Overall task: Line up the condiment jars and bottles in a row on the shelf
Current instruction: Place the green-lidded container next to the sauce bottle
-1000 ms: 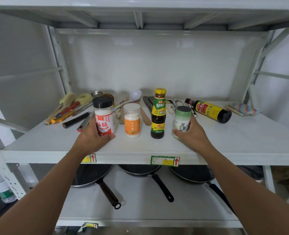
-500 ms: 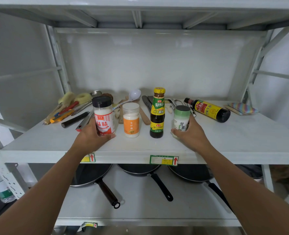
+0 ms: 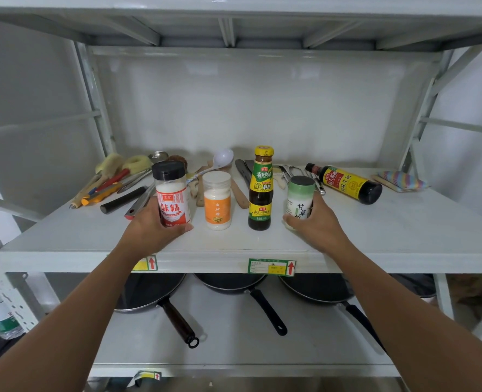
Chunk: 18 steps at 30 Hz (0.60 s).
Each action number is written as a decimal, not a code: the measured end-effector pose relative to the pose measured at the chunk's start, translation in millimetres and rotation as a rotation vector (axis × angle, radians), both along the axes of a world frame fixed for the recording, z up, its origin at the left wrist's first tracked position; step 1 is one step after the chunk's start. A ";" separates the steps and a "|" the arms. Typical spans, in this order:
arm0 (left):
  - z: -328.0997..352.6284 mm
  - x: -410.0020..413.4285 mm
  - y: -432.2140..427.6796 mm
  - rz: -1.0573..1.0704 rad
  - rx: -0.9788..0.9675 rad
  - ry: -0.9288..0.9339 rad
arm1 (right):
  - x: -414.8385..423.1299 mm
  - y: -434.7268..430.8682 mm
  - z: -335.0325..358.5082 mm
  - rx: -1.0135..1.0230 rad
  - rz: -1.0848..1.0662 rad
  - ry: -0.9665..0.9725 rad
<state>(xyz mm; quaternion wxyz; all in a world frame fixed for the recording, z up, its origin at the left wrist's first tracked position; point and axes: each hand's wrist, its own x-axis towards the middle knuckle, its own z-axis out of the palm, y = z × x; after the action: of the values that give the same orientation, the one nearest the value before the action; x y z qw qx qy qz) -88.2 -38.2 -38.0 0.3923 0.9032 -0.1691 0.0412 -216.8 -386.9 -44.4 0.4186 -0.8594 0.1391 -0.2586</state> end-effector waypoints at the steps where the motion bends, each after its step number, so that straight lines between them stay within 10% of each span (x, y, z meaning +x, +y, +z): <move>1: -0.2 0.0 0.2 0.000 -0.001 -0.001 | -0.1 0.4 0.2 -0.002 -0.001 -0.001; 18: 1.7 -3.5 -0.9 0.002 -0.014 0.010 | -3.1 2.6 2.7 0.012 0.010 0.006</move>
<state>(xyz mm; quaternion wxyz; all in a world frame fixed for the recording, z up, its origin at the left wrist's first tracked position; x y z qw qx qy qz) -91.7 -39.2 -36.3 0.3996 0.9008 -0.1657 0.0383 -219.9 -384.4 -41.7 0.4248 -0.8582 0.1374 -0.2532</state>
